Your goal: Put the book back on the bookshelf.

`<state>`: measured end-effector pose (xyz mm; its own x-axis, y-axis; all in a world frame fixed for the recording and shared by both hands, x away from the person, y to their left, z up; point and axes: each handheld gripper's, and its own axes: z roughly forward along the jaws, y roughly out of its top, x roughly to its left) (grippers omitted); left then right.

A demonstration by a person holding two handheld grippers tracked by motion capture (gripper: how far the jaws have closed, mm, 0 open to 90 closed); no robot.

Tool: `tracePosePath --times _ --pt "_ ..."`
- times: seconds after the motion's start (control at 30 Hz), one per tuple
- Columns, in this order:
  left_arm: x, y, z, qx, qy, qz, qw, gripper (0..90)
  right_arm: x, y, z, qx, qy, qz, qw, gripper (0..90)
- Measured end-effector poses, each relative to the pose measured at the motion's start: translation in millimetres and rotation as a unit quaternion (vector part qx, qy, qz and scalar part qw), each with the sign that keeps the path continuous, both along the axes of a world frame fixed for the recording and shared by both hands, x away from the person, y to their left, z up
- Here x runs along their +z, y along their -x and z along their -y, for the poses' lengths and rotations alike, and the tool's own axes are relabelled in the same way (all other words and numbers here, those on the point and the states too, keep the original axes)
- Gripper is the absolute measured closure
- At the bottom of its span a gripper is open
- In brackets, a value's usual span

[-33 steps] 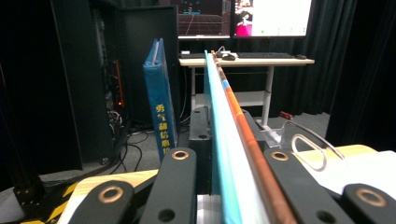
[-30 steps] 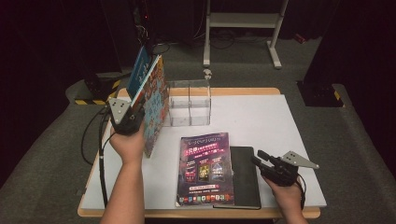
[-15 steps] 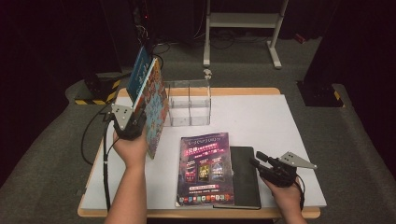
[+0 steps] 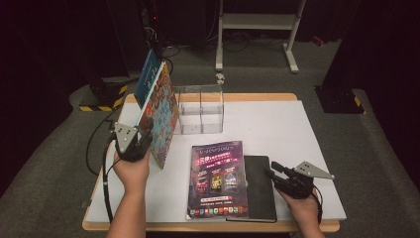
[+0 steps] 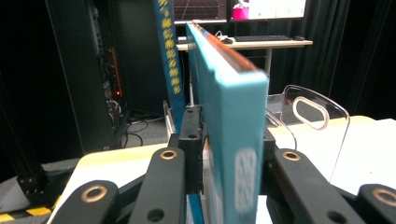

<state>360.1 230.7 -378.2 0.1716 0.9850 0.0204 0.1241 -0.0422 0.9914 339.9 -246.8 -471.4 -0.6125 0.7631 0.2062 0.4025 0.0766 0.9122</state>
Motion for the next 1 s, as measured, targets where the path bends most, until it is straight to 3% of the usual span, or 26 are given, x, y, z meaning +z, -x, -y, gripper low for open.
tracePosePath --times 0.13,0.3,0.4,0.6,1.0 --pt "-2.5 2.0 -1.3 0.010 0.001 -0.001 1.0000 75.7 0.0 0.7 2.8 -0.006 -0.004 -0.002 1.0000 56.1" --pt "-3.7 2.7 4.4 0.031 -0.014 0.007 0.9994 77.9 -0.2 0.2 4.2 -0.008 -0.008 -0.004 0.9999 56.2" --pt "-3.8 1.1 7.0 0.026 -0.012 0.013 0.9995 78.9 -0.1 0.6 4.1 -0.007 -0.007 -0.003 0.9999 56.2" --pt "-1.5 -6.7 18.1 0.030 -0.030 0.017 0.9989 79.4 0.0 0.6 4.3 -0.005 -0.009 -0.002 0.9999 56.3" --pt "1.5 -15.5 17.2 0.058 -0.041 0.007 0.9974 78.3 1.1 0.1 8.7 -0.008 -0.018 -0.002 0.9998 56.4"
